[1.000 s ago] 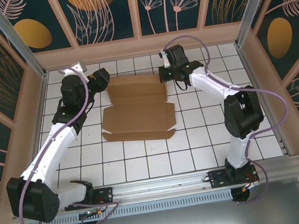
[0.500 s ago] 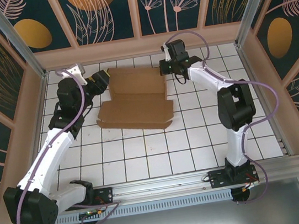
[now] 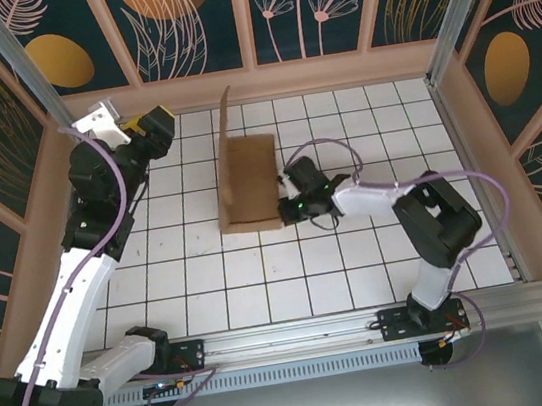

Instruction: Fold the paper box

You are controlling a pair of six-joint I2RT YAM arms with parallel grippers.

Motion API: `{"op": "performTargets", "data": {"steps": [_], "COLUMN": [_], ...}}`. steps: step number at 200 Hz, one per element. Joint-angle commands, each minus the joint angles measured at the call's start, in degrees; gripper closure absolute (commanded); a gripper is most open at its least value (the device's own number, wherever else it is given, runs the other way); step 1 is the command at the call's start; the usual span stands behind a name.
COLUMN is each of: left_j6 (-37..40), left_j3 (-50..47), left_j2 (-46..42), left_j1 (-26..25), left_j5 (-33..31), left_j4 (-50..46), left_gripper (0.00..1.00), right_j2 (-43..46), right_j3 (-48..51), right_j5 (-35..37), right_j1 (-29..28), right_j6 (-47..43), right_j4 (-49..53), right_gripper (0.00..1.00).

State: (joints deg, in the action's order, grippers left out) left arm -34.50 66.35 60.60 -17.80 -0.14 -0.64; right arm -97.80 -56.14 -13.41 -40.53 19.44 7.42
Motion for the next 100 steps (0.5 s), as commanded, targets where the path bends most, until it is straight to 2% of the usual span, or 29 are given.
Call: {"op": "performTargets", "data": {"steps": [1,12,22,31,48,52,72,100], "left_j6": [2.16,1.88,1.23,0.66,-0.85,-1.46,-4.2,-6.29], "left_j3": [0.61,-0.3,-2.04,-3.81,-7.02,-7.94,-13.89,-21.02], "left_j2": [-0.22,-0.21,-0.75,-1.47,-2.98,-3.42,-6.18,-10.34], "left_j1": [-0.24,-0.26,-0.3,-0.25,-0.25,-0.26,-0.27,-0.25], "left_j5": [-3.1,-3.32,-3.9,-5.0,-7.37,-7.8,-9.44,-10.85], "left_j4": [-0.79,-0.65,0.11,0.47,-0.2,-0.38,-0.57,-1.38], "left_gripper": [0.38,0.38,0.38,0.37,0.36,0.36,0.36,0.36], "right_j2": [4.2,3.09,1.65,0.21,-3.69,-4.91,-12.24,-21.6], "right_j3": [-0.08,-1.39,-3.48,-6.03,-11.2,-12.71,-20.19,-30.45], "right_j5": [1.48,4.09,6.7,10.98,17.94,18.8,18.27,14.55], "right_j1": [1.53,3.64,5.15,5.62,5.76,5.84,6.34,7.69], "right_j6": [1.12,-0.89,-3.08,-5.61,-13.43,-15.4,-26.01,-33.98], "right_j4": [-7.11,-6.46,-6.42,-6.26,-7.88,-8.15,-8.81,-6.68], "right_gripper": [0.98,0.92,0.81,0.67,0.31,0.26,0.22,0.22]}}
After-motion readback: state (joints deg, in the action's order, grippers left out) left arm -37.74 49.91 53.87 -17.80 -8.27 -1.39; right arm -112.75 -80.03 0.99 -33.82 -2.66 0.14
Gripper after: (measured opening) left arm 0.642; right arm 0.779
